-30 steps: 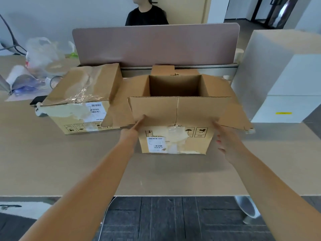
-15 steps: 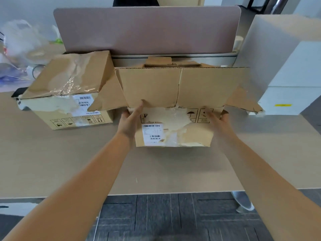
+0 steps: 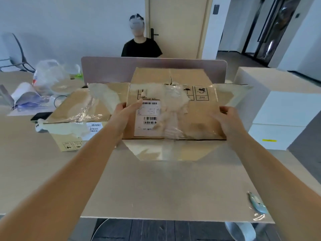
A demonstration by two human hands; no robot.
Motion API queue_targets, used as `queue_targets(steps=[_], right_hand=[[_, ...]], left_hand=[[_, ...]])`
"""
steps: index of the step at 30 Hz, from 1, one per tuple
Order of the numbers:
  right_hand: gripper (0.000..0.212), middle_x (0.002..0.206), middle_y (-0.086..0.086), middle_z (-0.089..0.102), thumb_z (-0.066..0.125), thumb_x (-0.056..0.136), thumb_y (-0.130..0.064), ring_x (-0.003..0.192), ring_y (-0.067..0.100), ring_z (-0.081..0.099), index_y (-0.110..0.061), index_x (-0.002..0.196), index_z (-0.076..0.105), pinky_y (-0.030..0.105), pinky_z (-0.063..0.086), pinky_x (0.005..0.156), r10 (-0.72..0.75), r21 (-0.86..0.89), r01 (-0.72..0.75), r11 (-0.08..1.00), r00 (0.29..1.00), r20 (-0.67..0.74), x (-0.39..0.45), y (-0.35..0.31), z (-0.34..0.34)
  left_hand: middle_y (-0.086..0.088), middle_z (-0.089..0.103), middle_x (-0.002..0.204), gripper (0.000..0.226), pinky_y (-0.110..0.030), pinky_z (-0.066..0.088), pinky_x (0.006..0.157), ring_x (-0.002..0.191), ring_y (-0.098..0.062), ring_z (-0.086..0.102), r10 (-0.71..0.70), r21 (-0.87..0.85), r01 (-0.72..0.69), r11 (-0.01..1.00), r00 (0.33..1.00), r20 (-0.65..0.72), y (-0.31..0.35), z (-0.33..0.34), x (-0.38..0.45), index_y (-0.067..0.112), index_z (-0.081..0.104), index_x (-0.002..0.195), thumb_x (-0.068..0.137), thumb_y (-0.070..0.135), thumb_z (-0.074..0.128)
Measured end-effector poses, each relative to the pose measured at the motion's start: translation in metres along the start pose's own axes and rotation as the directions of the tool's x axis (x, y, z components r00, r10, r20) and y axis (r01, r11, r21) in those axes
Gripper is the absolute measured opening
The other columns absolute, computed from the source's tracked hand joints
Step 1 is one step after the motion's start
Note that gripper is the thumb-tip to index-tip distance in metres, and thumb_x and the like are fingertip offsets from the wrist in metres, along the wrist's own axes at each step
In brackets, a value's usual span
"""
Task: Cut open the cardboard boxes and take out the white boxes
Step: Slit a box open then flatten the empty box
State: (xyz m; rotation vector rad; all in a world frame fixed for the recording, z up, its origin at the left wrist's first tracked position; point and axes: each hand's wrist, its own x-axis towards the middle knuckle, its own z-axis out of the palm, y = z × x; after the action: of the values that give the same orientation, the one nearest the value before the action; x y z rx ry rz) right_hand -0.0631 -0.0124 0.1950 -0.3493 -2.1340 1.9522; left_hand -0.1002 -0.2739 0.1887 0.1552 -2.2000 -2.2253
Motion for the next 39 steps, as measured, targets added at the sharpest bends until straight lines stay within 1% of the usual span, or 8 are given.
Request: queue_targets(steps=[3,10,17,22,25,31,35,39], right_hand=[[0.057,0.110,0.006,0.063,0.069,0.075,-0.023,0.095,0.022,0.060,-0.007,0.126,0.050,0.022,0.050,0.057,0.002,0.074,-0.013,0.997,0.988,0.155,0.002,-0.002,-0.006],[0.093,0.113,-0.006,0.064,0.079,0.048,-0.031,0.100,0.009,0.063,-0.027,0.132,0.040,0.020,0.052,0.072,-0.150,0.177,0.083,0.981,0.899,0.411,-0.008,0.030,-0.012],[0.093,0.122,0.004,0.061,0.081,0.046,-0.046,0.115,0.020,0.057,-0.021,0.129,0.047,0.035,0.046,0.093,-0.143,0.123,0.111,0.986,0.945,0.295,-0.012,0.055,-0.011],[0.060,0.100,0.001,0.066,0.067,0.061,-0.017,0.086,-0.005,0.063,-0.005,0.118,0.055,0.009,0.047,0.070,-0.165,0.014,0.166,0.986,0.965,0.204,-0.014,0.073,-0.003],[0.061,0.107,0.009,0.065,0.070,0.061,-0.016,0.093,0.009,0.063,-0.005,0.119,0.055,0.011,0.049,0.070,-0.134,-0.005,0.137,0.991,0.976,0.170,-0.010,0.078,0.008],[0.052,0.103,0.004,0.057,0.075,0.073,-0.014,0.100,0.022,0.058,-0.010,0.115,0.045,0.031,0.050,0.080,-0.089,0.029,0.095,0.995,0.983,-0.162,0.004,0.049,0.026],[0.049,0.090,-0.009,0.060,0.077,0.062,-0.011,0.084,0.004,0.061,-0.022,0.101,0.049,0.015,0.051,0.068,-0.212,0.087,0.218,0.972,0.975,-0.069,-0.001,0.028,0.025],[0.073,0.106,-0.014,0.055,0.079,0.065,-0.010,0.100,0.007,0.055,-0.028,0.123,0.038,0.017,0.047,0.080,-0.233,-0.046,0.235,0.971,0.972,0.035,0.006,0.011,0.028]], left_hand=[[-0.015,0.063,0.116,0.109,-0.034,0.054,0.062,0.097,-0.029,0.065,-0.028,-0.069,0.036,0.997,0.993,0.113,0.002,-0.012,0.001,0.004,0.042,0.132,0.047,0.062,0.078],[0.000,0.060,0.121,0.126,-0.023,0.053,0.060,0.095,-0.014,0.065,0.108,-0.164,-0.052,0.985,0.929,0.354,-0.028,-0.023,-0.019,0.029,0.034,0.139,0.028,0.058,0.087],[0.009,0.069,0.101,0.108,-0.020,0.053,0.070,0.091,-0.008,0.066,0.141,-0.144,-0.099,0.985,0.937,0.319,-0.049,-0.025,-0.021,0.022,0.046,0.123,0.029,0.054,0.089],[0.016,0.072,0.076,0.082,-0.013,0.050,0.061,0.073,0.002,0.067,0.106,-0.075,-0.093,0.993,0.974,0.199,-0.065,-0.013,-0.015,0.009,0.054,0.112,0.037,0.030,0.081],[0.016,0.071,0.079,0.065,-0.020,0.049,0.072,0.076,0.004,0.066,0.090,-0.097,-0.075,0.992,0.983,0.162,-0.064,-0.005,-0.008,0.015,0.055,0.109,0.050,0.018,0.082],[-0.007,0.061,0.115,0.080,-0.038,0.051,0.088,0.104,-0.020,0.061,0.149,-0.115,-0.142,0.983,0.987,0.058,-0.047,-0.005,0.003,0.019,0.046,0.117,0.047,0.034,0.080],[0.002,0.064,0.106,0.071,-0.023,0.053,0.080,0.096,-0.008,0.064,0.220,-0.092,-0.209,0.974,0.965,0.141,-0.035,-0.013,0.012,0.026,0.051,0.112,0.048,0.014,0.080],[0.007,0.067,0.098,0.074,-0.019,0.053,0.070,0.086,-0.007,0.067,0.203,-0.142,-0.179,0.974,0.961,0.186,-0.020,-0.015,0.023,0.024,0.051,0.117,0.053,0.002,0.080]])
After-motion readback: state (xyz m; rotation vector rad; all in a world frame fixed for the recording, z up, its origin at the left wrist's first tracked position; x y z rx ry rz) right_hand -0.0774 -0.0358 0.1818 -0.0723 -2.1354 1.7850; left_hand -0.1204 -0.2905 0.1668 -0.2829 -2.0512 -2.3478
